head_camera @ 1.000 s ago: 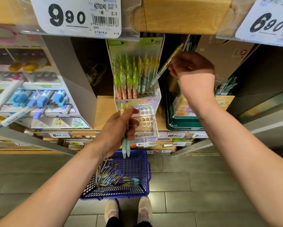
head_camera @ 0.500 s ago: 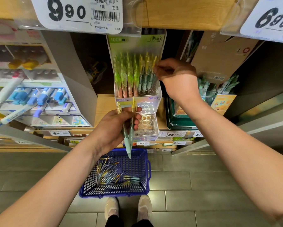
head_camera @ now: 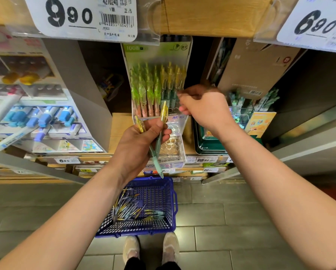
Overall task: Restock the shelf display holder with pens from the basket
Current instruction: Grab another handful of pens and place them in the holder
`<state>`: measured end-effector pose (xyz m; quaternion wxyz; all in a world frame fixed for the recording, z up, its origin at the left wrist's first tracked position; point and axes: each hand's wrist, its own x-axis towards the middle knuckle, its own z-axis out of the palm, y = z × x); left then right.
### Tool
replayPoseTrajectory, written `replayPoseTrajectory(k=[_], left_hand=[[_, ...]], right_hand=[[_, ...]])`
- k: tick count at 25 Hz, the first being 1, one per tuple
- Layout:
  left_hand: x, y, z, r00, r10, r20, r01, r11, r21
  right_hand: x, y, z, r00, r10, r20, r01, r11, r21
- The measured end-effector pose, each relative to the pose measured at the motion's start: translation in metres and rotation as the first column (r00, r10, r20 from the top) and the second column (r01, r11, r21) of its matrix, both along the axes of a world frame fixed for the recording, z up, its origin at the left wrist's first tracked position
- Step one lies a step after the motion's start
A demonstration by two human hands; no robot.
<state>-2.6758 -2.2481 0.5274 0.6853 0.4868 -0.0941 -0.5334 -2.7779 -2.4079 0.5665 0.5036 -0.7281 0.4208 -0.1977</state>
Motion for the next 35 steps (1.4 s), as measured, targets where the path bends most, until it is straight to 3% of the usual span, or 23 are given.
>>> replayPoseTrajectory(k=[2,4,7,10,14,17,21,29,35], left_hand=[[-0.002,-0.005,0.001,1.0,0.01,0.007,-0.01,1.0,-0.02],[-0.007,-0.007,0.002,1.0,-0.006,0.014,0.006,0.999,-0.042],[-0.011,-0.006,0.001,0.999,-0.02,0.04,0.02,1.0,-0.013],[-0.013,-0.005,-0.001,0.994,-0.064,0.085,0.048,0.984,0.17],[-0.011,-0.004,-0.003,0.981,-0.122,0.15,0.064,0.938,0.342],[-0.01,-0.007,-0.001,0.997,-0.081,0.002,0.078,0.959,0.273],[-0.011,-0.01,0.002,0.987,-0.025,-0.159,0.039,0.995,0.088],[-0.01,-0.005,-0.002,0.999,-0.03,0.018,0.03,1.0,-0.004],[-0.015,-0.005,0.001,0.988,-0.024,0.152,0.025,1.0,-0.008]], right_hand=[[-0.008,0.01,-0.003,0.988,0.11,0.109,-0.13,0.971,0.201],[-0.014,0.018,-0.007,0.976,0.154,0.151,-0.188,0.951,0.245],[-0.016,0.022,-0.006,0.976,0.062,0.207,-0.122,0.948,0.294],[-0.021,0.013,0.008,0.948,-0.074,0.309,-0.031,0.946,0.322],[-0.021,-0.017,0.028,0.899,-0.243,0.364,0.187,0.965,0.182],[-0.016,-0.032,0.033,0.888,-0.24,0.393,0.242,0.969,0.046],[-0.007,-0.038,0.024,0.943,-0.171,0.286,0.232,0.953,-0.197],[0.004,-0.032,0.001,0.998,-0.041,0.041,0.054,0.905,-0.421],[0.005,-0.028,0.0,0.998,-0.039,-0.047,0.015,0.904,-0.427]])
